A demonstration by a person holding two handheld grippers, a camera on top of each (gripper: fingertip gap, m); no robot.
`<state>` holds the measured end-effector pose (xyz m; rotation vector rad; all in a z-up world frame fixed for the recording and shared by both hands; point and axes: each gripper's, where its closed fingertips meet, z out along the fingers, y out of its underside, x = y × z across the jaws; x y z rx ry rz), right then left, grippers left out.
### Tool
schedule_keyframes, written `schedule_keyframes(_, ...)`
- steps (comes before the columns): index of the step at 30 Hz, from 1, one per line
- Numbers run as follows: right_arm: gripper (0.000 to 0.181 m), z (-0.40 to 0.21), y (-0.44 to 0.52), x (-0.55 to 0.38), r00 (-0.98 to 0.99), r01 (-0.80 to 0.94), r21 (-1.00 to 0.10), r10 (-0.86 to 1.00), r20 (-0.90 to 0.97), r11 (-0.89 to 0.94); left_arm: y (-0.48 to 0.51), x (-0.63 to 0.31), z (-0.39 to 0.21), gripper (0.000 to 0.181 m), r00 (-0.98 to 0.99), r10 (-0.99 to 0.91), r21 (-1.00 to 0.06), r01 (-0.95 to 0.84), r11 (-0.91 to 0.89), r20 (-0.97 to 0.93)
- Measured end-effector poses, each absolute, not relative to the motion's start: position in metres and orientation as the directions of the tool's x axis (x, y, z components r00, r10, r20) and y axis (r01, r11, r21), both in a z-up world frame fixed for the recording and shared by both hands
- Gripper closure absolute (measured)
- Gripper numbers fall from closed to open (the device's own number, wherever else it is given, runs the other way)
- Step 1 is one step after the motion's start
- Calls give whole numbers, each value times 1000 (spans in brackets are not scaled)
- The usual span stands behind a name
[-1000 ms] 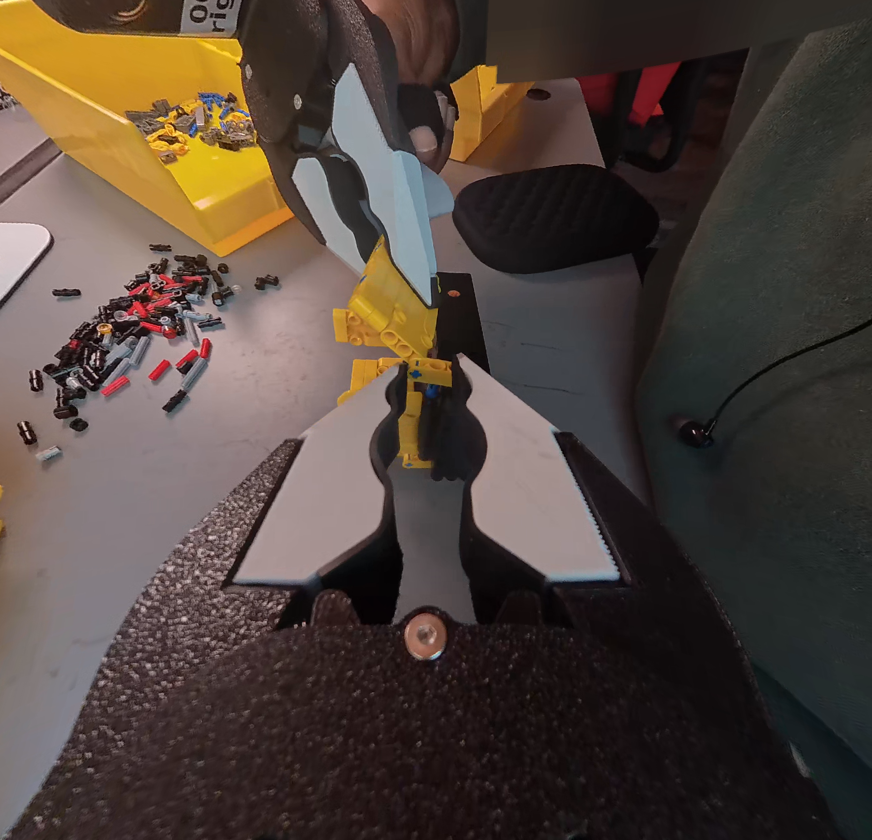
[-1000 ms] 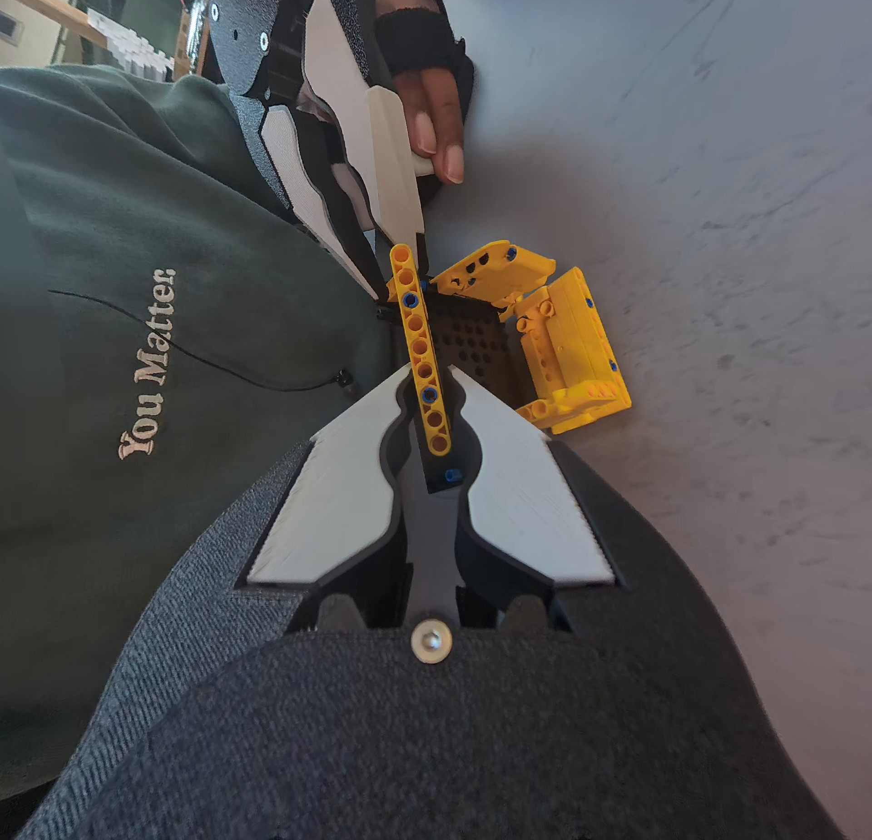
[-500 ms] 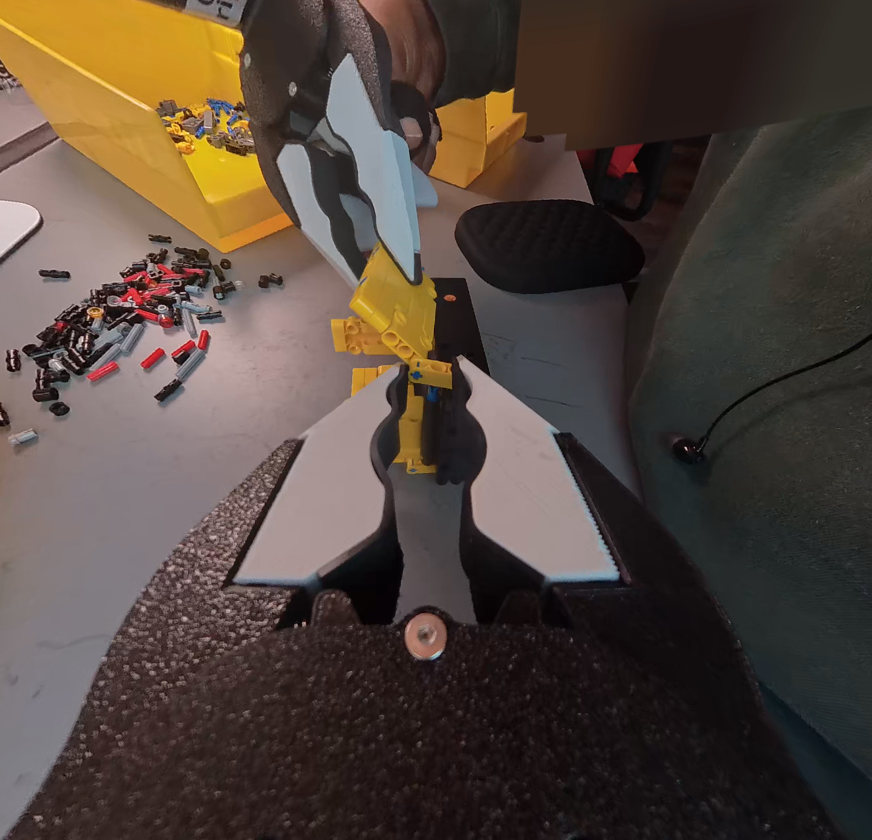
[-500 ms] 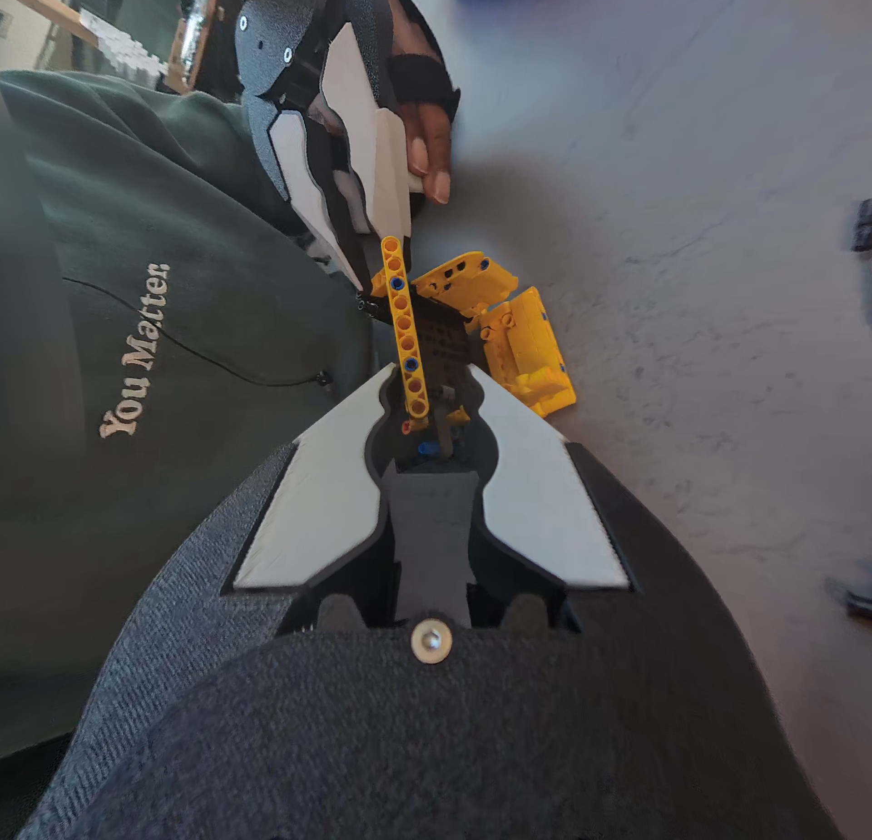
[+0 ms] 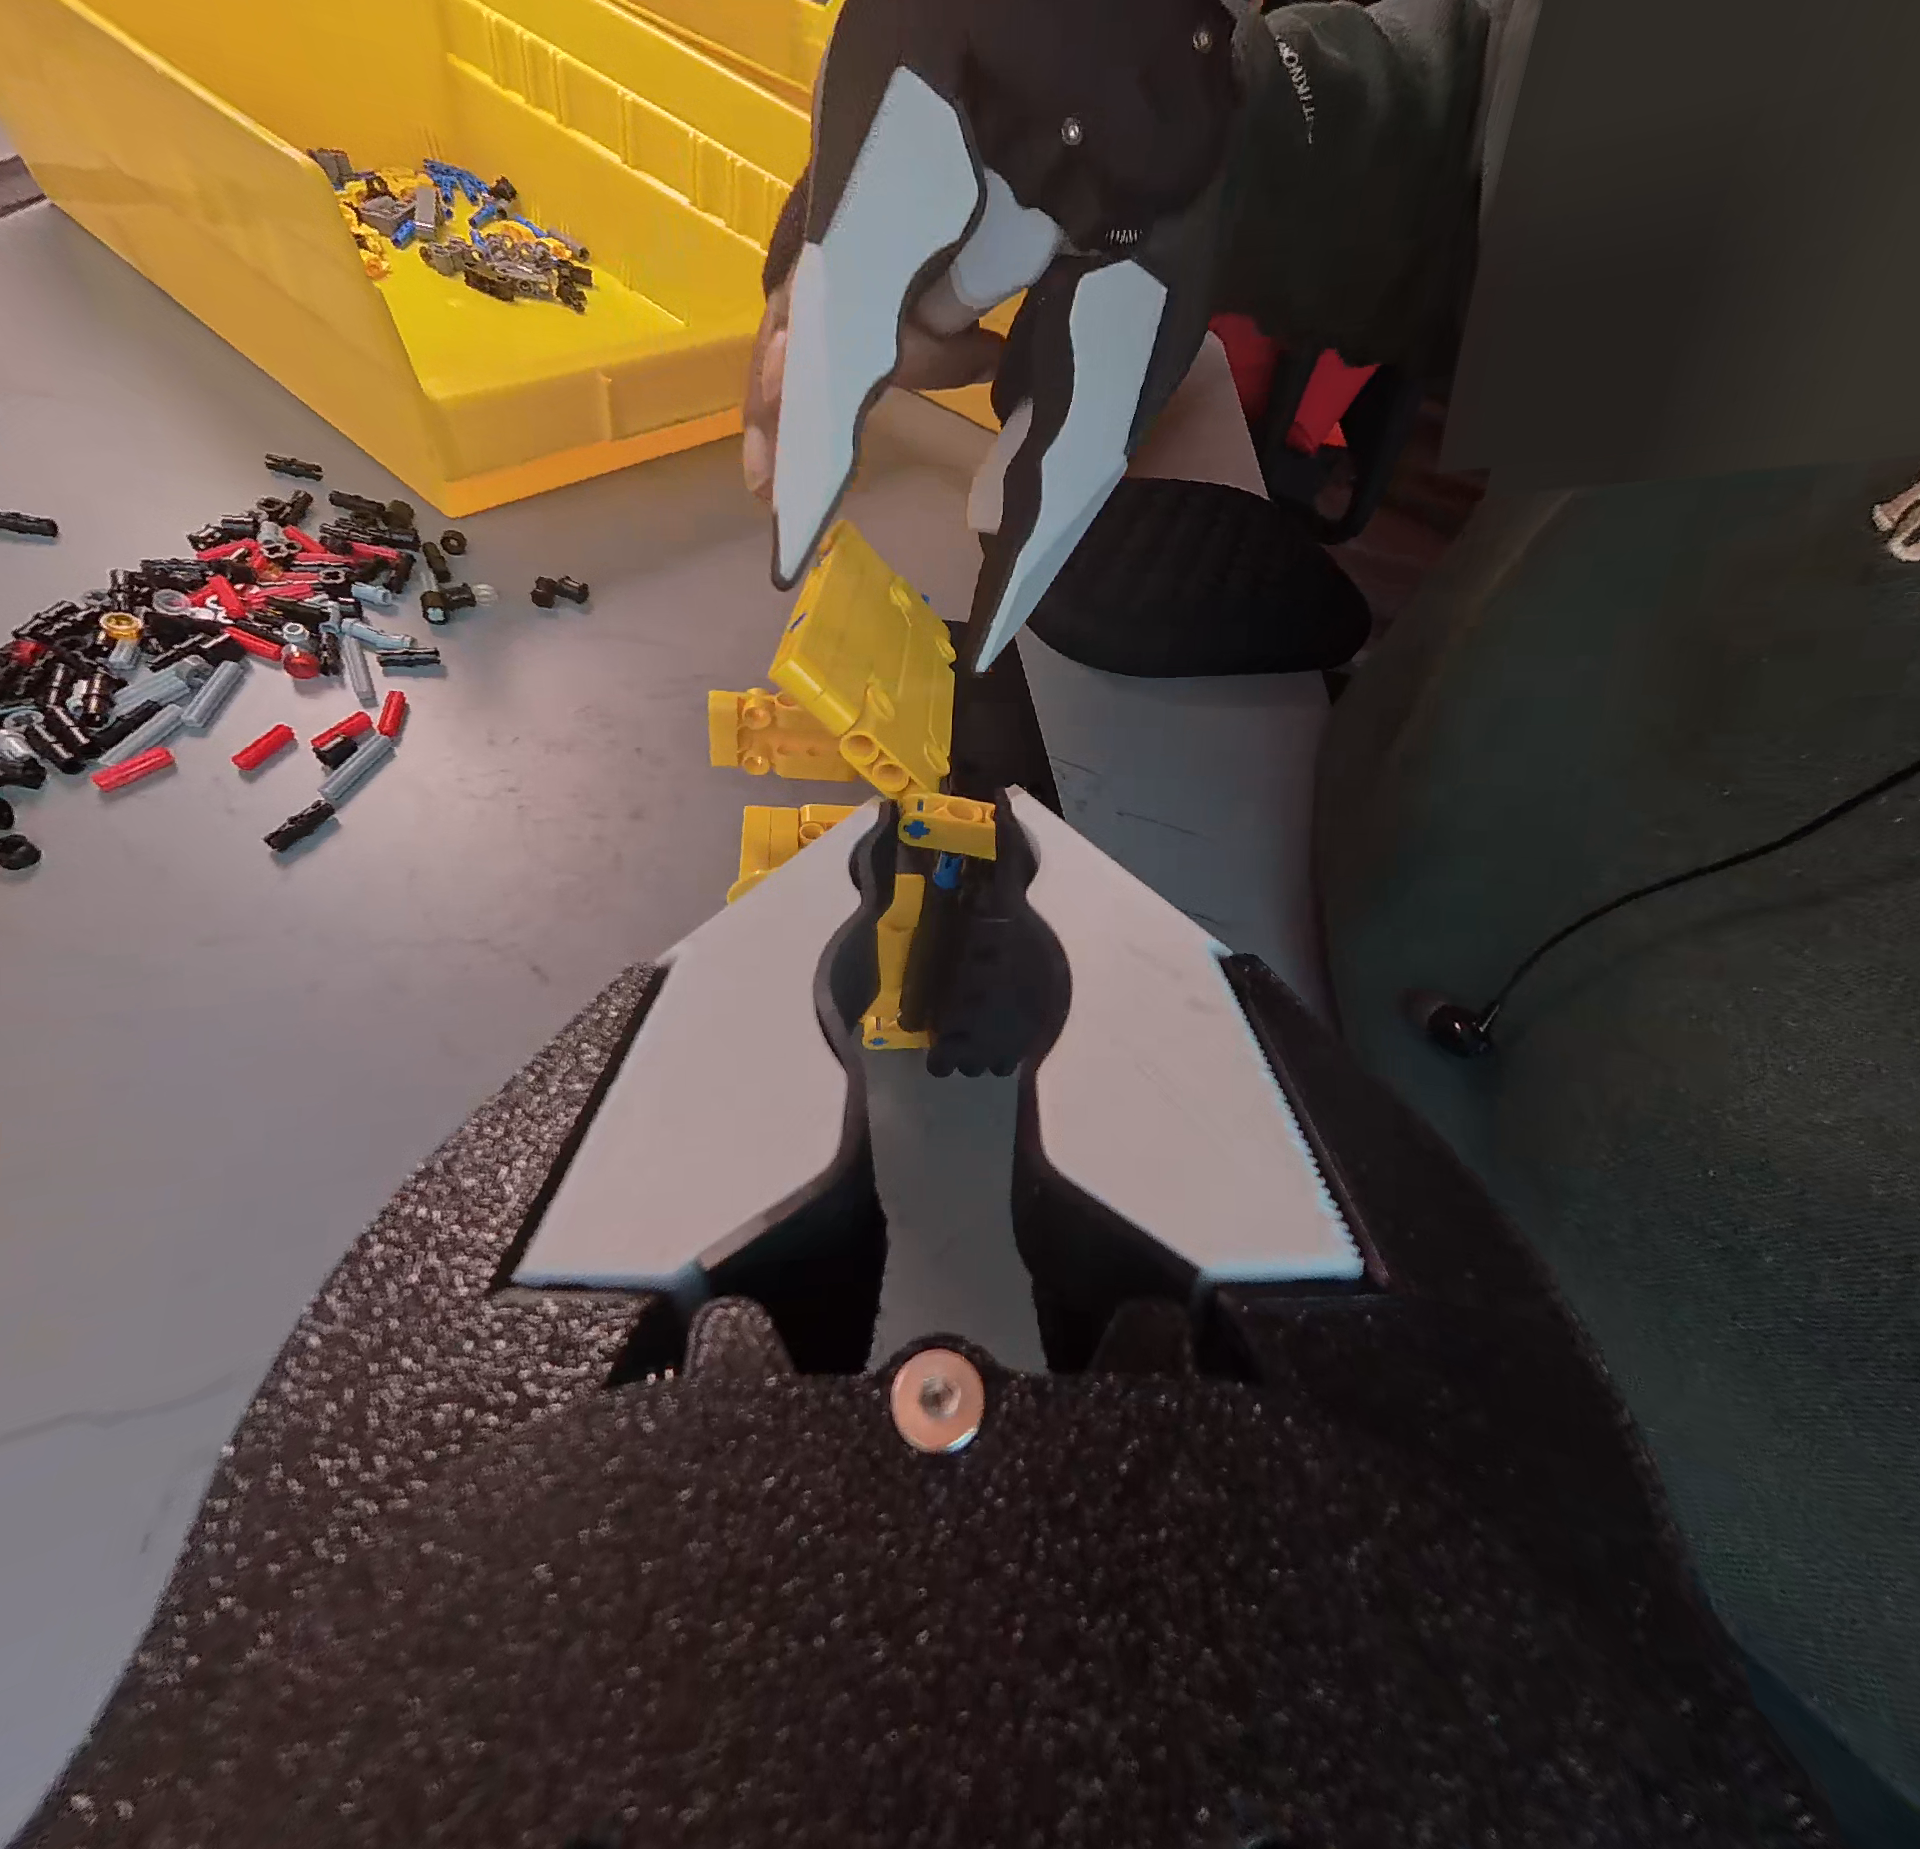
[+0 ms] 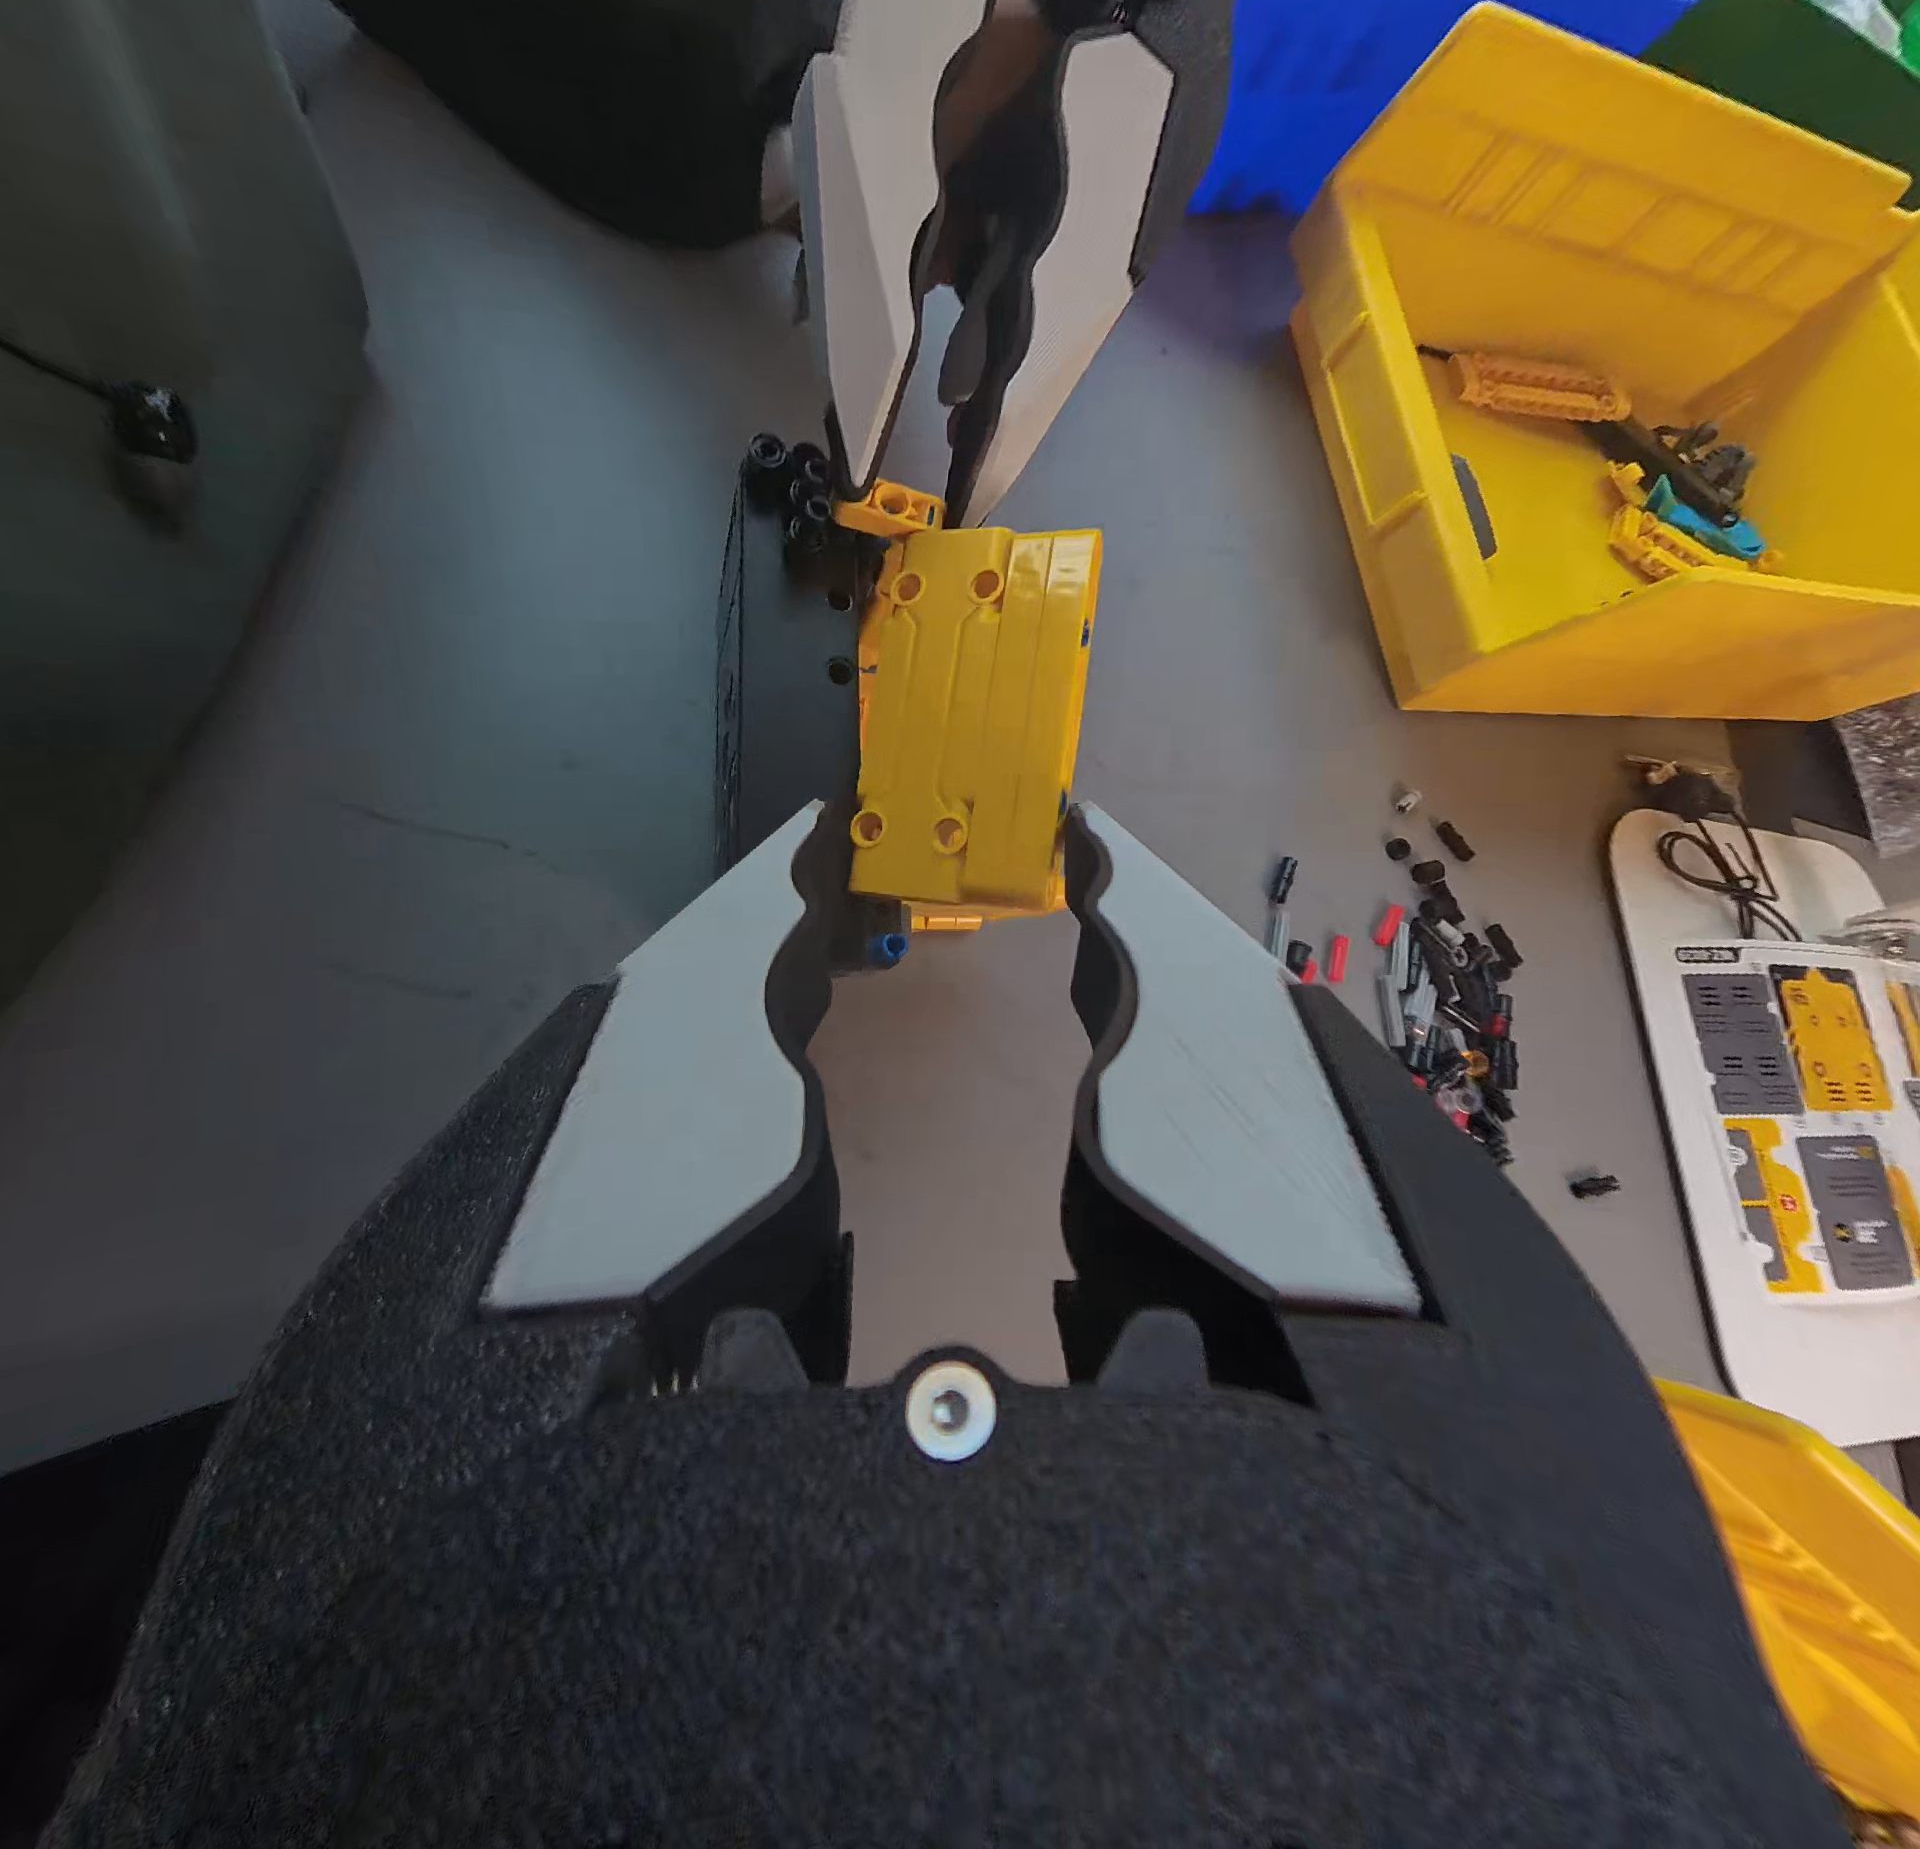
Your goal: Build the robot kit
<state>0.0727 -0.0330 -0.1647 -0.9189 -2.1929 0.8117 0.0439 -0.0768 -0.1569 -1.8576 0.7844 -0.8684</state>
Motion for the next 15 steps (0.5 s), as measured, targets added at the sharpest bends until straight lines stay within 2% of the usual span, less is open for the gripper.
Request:
schedule_keyframes(3,141,-168,-33,72,-586,422,-754,786,196,503,-77,45,-157,164,547,-801,-911,-156,-382,243)
schedule_keyframes(7,142,-172,-35,72,-633,514,-776,772,-56,366,-76,45,-154,163,541,-799,-912,-129,-388,264)
schedule_keyframes(11,141,-176,-39,73,-614,639,-748,705,-356,178,-78,44,-146,141,521,-800,-916,-83,-393,297)
schedule_keyframes(15,141,-176,-38,74,-597,676,-726,671,-440,126,-84,45,-148,124,542,-799,-915,-127,-384,260)
